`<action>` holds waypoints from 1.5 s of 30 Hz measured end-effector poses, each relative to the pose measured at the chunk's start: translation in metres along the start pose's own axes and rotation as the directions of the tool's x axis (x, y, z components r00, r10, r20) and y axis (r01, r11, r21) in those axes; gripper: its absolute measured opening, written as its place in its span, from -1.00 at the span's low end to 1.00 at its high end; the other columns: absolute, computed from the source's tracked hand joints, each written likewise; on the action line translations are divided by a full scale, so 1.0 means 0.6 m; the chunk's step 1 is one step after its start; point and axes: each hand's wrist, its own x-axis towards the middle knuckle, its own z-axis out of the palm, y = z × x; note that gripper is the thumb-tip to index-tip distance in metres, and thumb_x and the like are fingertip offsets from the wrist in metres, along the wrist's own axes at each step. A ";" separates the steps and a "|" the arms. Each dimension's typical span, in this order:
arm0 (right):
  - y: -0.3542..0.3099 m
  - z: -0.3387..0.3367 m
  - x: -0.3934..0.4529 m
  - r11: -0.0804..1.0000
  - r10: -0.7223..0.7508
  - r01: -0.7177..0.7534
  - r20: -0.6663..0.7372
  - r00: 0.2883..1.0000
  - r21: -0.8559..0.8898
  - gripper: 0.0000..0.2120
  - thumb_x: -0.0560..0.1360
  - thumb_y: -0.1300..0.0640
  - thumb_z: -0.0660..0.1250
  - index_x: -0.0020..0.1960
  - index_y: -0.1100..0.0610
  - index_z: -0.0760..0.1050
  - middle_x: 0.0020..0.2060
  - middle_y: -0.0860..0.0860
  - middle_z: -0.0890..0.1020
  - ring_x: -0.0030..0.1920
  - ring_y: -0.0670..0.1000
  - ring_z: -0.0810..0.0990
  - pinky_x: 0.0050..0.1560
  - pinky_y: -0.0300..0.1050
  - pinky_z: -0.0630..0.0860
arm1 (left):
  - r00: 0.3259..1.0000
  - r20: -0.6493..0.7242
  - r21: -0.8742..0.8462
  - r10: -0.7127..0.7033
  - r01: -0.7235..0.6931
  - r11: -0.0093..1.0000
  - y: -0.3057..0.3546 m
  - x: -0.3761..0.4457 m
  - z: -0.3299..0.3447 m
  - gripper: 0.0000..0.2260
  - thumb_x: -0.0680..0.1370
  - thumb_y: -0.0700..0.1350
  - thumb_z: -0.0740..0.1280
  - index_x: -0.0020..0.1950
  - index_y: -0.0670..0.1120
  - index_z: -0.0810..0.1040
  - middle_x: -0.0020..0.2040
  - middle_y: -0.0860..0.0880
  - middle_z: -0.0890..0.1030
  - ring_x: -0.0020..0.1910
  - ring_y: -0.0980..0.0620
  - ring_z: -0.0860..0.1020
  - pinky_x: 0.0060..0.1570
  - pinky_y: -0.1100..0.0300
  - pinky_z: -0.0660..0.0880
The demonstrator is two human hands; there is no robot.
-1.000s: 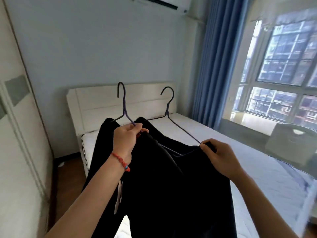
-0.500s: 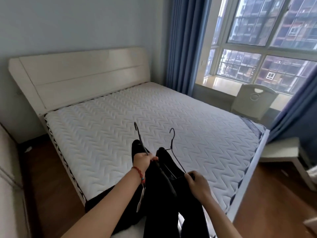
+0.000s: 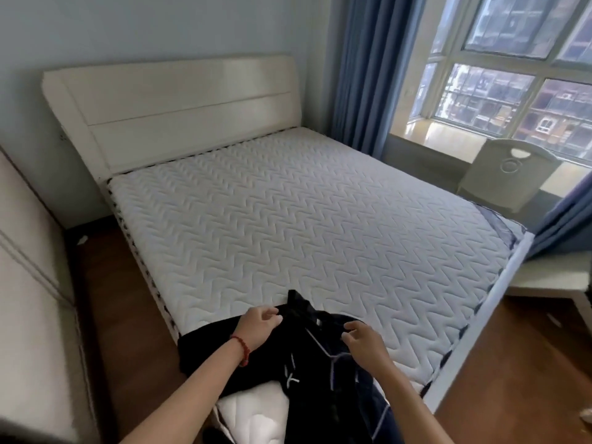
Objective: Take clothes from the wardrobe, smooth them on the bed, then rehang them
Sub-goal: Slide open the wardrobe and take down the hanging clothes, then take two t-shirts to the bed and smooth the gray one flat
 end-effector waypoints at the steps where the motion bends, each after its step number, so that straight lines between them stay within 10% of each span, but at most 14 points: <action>1: -0.017 0.015 0.004 0.999 -0.028 0.028 0.030 0.999 -0.026 -0.69 0.50 0.07 0.26 0.24 0.08 0.47 -0.12 -0.01 0.61 -0.03 0.01 0.56 -0.08 -0.23 0.35 | 0.999 -0.042 0.070 0.006 -0.003 0.998 -0.023 -0.011 -0.034 -0.71 0.52 -0.10 0.31 0.20 -0.17 0.53 0.17 -0.11 0.60 0.18 -0.01 0.54 0.16 0.27 0.37; 11: -0.261 0.237 0.004 0.851 -0.330 0.464 0.434 0.838 -0.248 -0.64 0.54 0.01 0.21 0.30 0.08 0.41 0.23 0.04 0.54 0.22 0.03 0.50 0.07 -0.21 0.37 | 0.826 -0.504 0.060 -0.254 0.326 0.943 -0.294 -0.222 -0.349 -0.67 0.52 -0.04 0.30 0.24 -0.15 0.50 0.21 -0.11 0.59 0.19 -0.02 0.54 0.22 0.18 0.43; 24: -0.698 0.459 -0.175 0.344 -0.843 0.931 0.476 0.249 0.121 -0.68 0.54 0.05 0.25 0.28 0.06 0.44 0.19 0.01 0.56 0.17 0.00 0.52 0.14 -0.21 0.39 | 0.246 -0.969 0.124 0.002 0.484 0.866 -0.338 -0.504 -0.653 -0.66 0.52 -0.07 0.31 0.25 -0.17 0.50 0.21 -0.15 0.56 0.21 -0.14 0.50 0.18 0.07 0.40; 45: -1.202 0.504 -0.553 -0.365 -0.891 0.543 -0.114 -0.440 0.756 -0.73 0.53 0.11 0.27 0.22 0.12 0.50 0.12 0.00 0.61 0.13 -0.02 0.56 0.19 -0.17 0.44 | -0.312 -0.761 0.079 0.568 0.825 0.560 -0.068 -0.688 -0.840 -0.55 0.51 0.05 0.16 0.26 -0.20 0.48 0.24 -0.19 0.54 0.26 -0.18 0.47 0.23 -0.01 0.36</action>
